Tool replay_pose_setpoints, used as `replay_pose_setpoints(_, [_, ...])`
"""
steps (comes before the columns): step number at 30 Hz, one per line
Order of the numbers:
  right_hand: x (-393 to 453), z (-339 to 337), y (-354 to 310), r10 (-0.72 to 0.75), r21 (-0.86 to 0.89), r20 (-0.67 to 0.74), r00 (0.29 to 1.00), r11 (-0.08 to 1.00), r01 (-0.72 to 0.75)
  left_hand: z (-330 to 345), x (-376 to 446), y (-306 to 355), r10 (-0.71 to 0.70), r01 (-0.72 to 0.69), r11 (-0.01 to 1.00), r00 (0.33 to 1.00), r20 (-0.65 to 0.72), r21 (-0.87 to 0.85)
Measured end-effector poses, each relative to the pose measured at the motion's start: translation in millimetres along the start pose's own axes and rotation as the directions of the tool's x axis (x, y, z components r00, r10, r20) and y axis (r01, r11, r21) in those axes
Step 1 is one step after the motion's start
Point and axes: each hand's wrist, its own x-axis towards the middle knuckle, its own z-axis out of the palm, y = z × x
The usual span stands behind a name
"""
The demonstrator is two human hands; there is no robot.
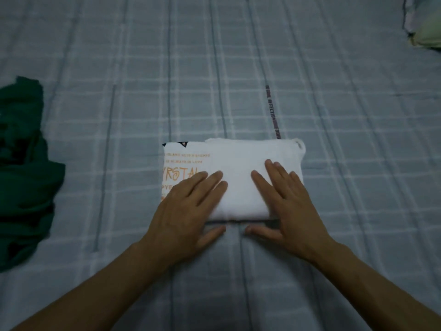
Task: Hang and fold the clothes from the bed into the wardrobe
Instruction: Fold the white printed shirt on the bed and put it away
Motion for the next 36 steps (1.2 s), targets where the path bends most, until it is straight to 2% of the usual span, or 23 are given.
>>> replay_pose_setpoints(6, [9.9,11.3,7.7,0.043,0.011,-0.091,0.995,0.999,-0.043,8.2,13.3,-7.3,-0.01,0.009,1.0,0.999,0.034,0.03])
replay_pose_setpoints(9, [18.0,8.1,15.6,0.035,-0.045,-0.107,0.994,0.998,-0.04,-0.3,26.7,-7.8,-0.021,0.016,0.997,0.997,0.076,0.07])
replay_pose_setpoints(13, [21.1,4.1,11.9,0.025,-0.091,-0.094,0.995,0.995,-0.033,-13.6,33.5,-3.0,-0.009,0.01,0.993,1.0,-0.007,0.115])
replay_pose_setpoints(17, [20.6,-14.6,13.5,0.078,-0.05,-0.144,0.987,0.995,-0.086,-36.8,40.9,5.1,-0.04,0.04,0.981,0.999,-0.005,0.192])
replay_pose_setpoints(23, [2.3,-96.6,-17.1,0.049,0.011,-0.136,0.99,0.999,-0.048,-119.1,34.6,45.8,-0.095,0.104,0.961,0.994,-0.047,0.255])
replay_pose_setpoints(31, [-49.7,-250.6,-102.1,-0.026,-0.107,-0.207,0.978,0.994,0.003,-273.8,-15.2,122.5,-0.209,0.244,0.942,0.963,-0.169,0.23])
replay_pose_setpoints(36, [-85.0,-340.2,-165.6,-0.135,-0.151,-0.285,0.949,0.984,0.095,-370.6,-60.6,168.4,-0.257,0.315,0.927,0.929,-0.267,0.206])
